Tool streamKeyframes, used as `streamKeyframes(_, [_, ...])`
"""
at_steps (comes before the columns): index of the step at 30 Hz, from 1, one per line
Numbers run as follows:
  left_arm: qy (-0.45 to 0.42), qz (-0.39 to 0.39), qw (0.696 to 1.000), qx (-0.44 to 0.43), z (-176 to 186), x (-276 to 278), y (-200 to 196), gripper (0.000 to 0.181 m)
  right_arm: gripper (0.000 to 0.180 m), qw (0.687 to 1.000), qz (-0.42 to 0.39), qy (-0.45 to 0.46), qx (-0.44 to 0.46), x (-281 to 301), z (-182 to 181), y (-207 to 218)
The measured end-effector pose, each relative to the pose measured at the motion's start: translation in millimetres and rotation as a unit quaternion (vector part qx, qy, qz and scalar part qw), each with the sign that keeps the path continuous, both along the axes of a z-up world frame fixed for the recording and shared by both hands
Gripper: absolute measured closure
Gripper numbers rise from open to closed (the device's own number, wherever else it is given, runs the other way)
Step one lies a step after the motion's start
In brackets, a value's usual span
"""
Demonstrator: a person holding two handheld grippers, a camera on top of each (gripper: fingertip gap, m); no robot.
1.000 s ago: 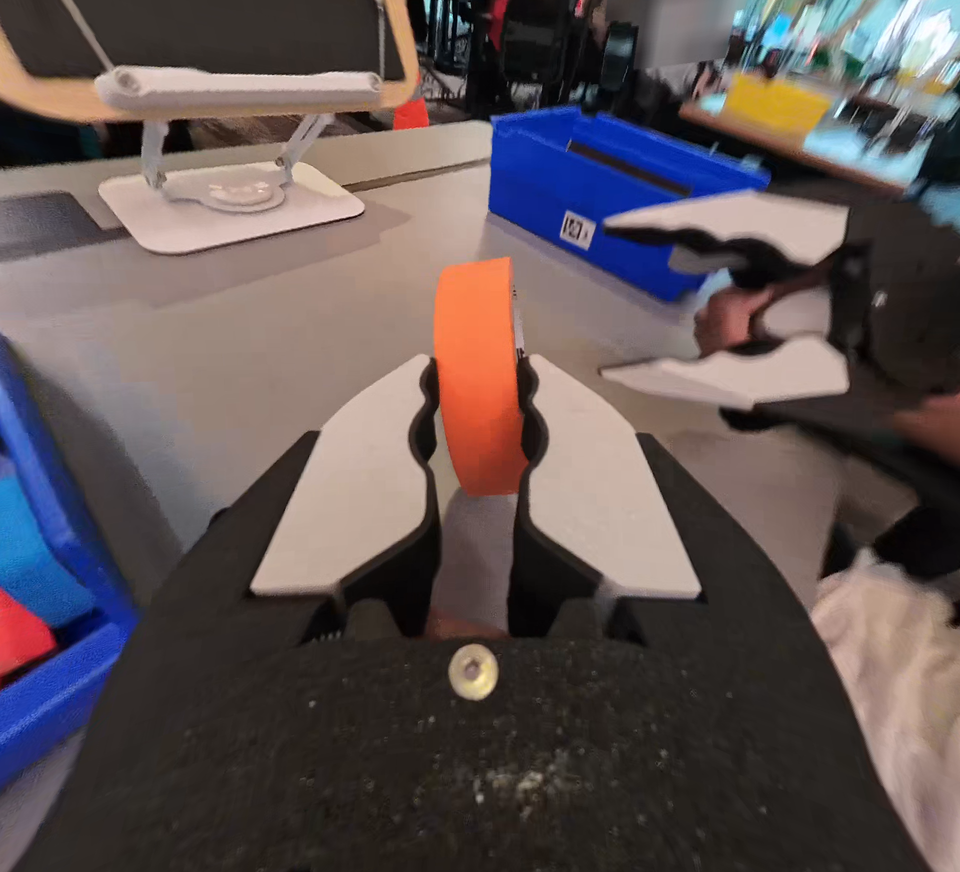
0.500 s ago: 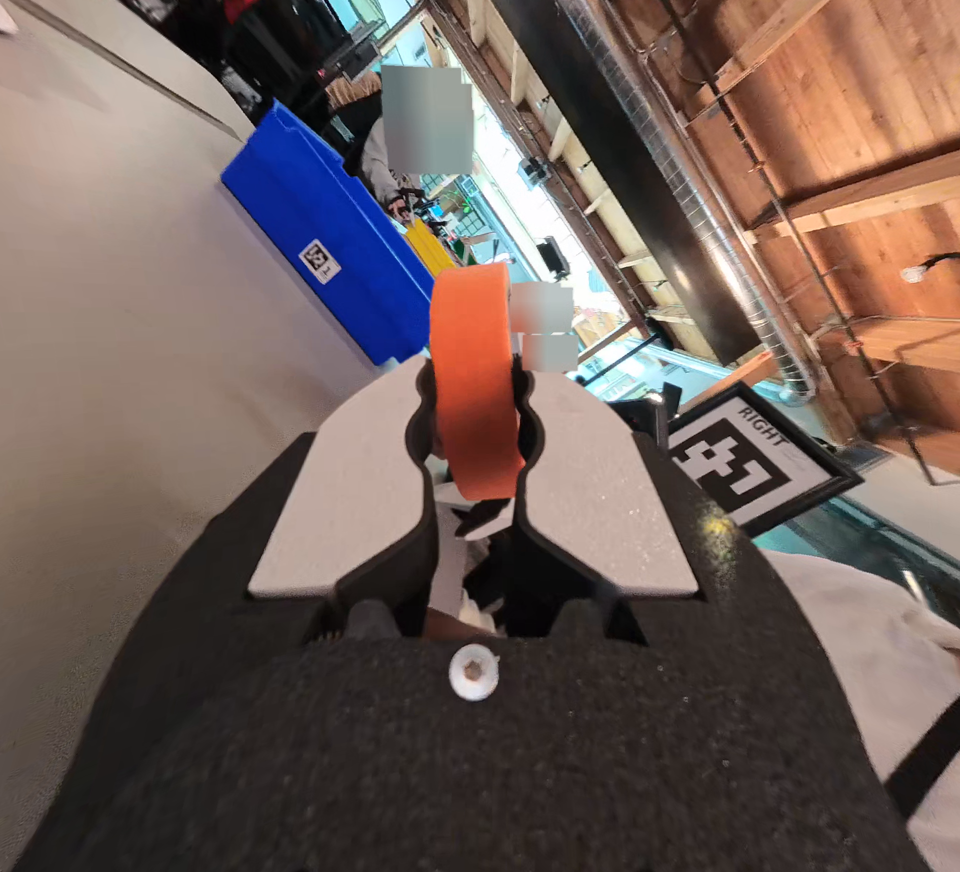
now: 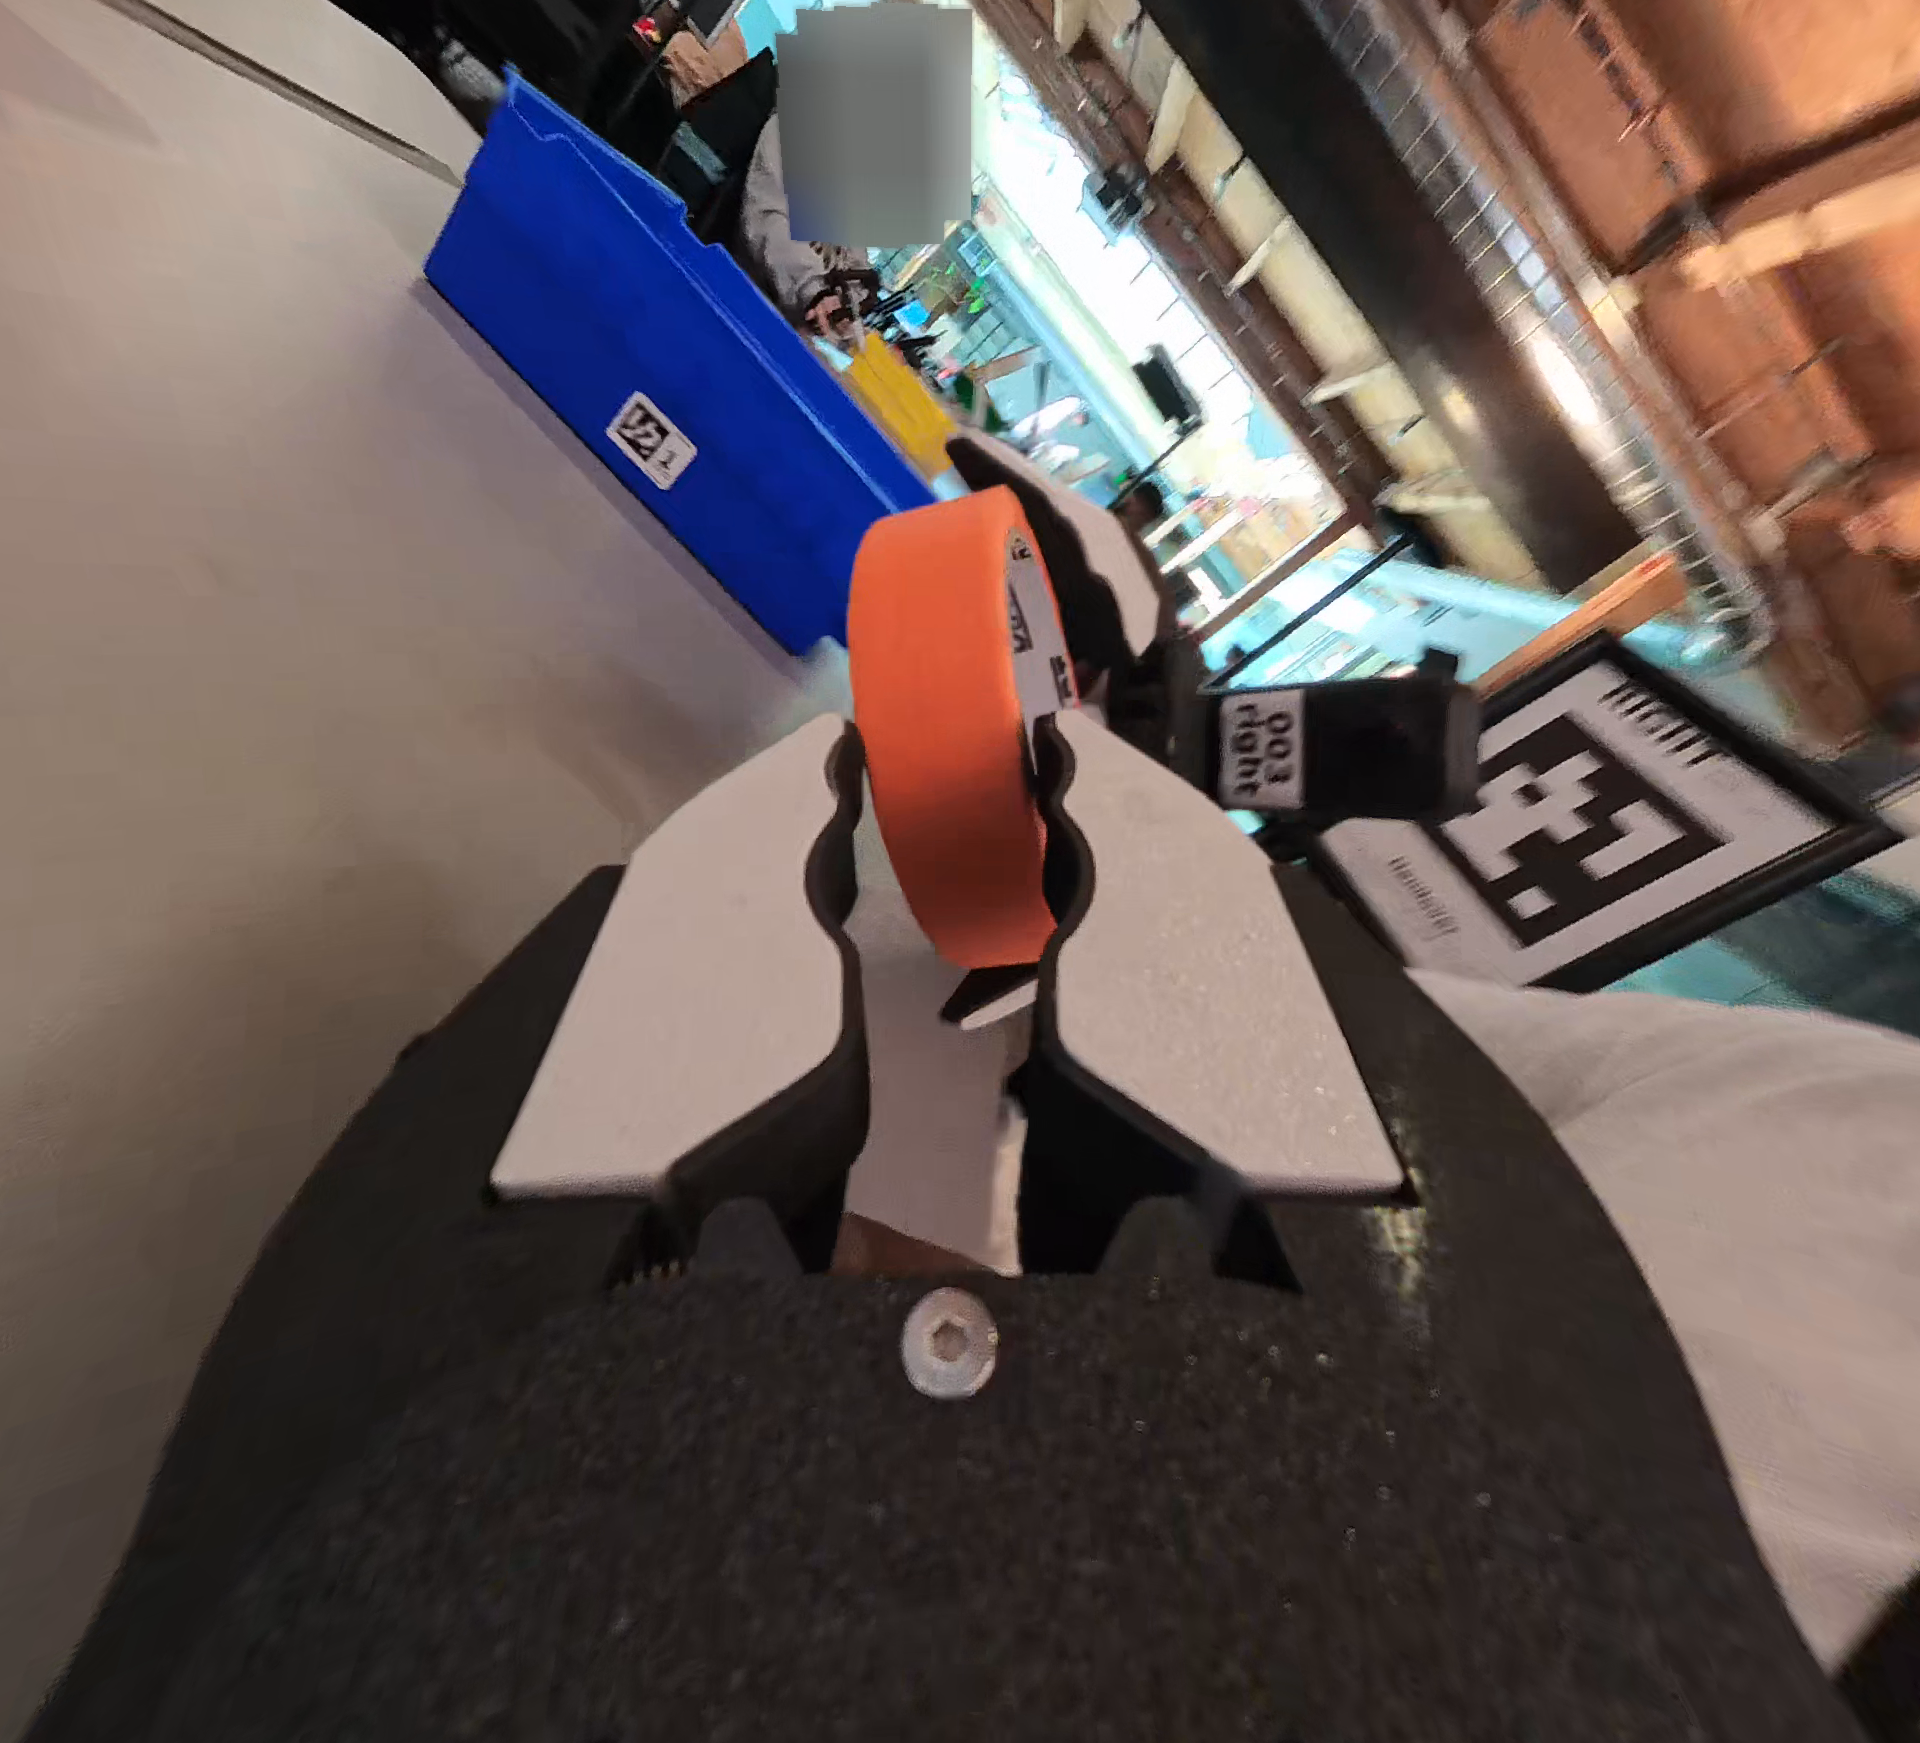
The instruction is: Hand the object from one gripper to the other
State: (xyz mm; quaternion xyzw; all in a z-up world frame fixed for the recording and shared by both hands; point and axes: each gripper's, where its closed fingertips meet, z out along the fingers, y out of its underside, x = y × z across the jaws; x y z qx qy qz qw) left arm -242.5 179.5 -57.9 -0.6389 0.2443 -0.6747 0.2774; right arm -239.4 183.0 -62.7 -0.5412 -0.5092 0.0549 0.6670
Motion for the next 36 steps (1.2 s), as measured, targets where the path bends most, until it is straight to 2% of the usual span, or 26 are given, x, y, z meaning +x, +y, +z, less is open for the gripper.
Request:
streamKeyframes(3, [0.073,0.058,0.988,0.123,-11,-8,13,0.137,0.065,0.999,-0.039,-0.025,0.002,15,-8,13])
streamKeyframes(7, [0.184,0.128,0.932,0.285,-26,-20,30,0.134,0.066,0.981,-0.129,-0.124,0.079,48,-15,34])
streamKeyframes(10, [0.25,0.168,0.887,0.35,-33,-24,42,0.136,0.066,0.954,-0.171,-0.194,0.154,55,-10,38])
streamKeyframes(12, [0.264,0.181,0.871,0.373,-32,-23,43,0.137,0.066,0.929,-0.186,-0.243,0.209,49,-5,35])
streamKeyframes(17, [0.225,0.186,0.882,0.369,-16,-18,35,0.138,0.065,0.878,-0.188,-0.333,0.289,15,-10,22])
streamKeyframes(22, [0.241,0.183,0.872,0.385,-21,-17,34,0.149,0.065,0.872,-0.165,-0.342,0.308,-16,-16,10])
streamKeyframes(24, [0.248,0.17,0.865,0.402,-23,-16,30,0.168,0.065,0.874,-0.167,-0.342,0.303,-18,-18,11])
streamKeyframes(27, [0.291,0.167,0.841,0.426,-28,-16,32,0.17,0.064,0.9,-0.175,-0.306,0.257,-15,-23,11])
streamKeyframes(31, [0.291,0.188,0.839,0.42,-23,-22,38,0.171,0.071,0.892,-0.178,-0.281,0.307,-9,-15,7])
streamKeyframes(34, [0.267,0.215,0.857,0.385,-14,-38,51,0.171,0.082,0.889,-0.188,-0.261,0.327,10,-10,5])
streamKeyframes(36, [0.22,0.218,0.886,0.344,-7,-47,56,0.171,0.082,0.901,-0.209,-0.25,0.287,32,-11,14])
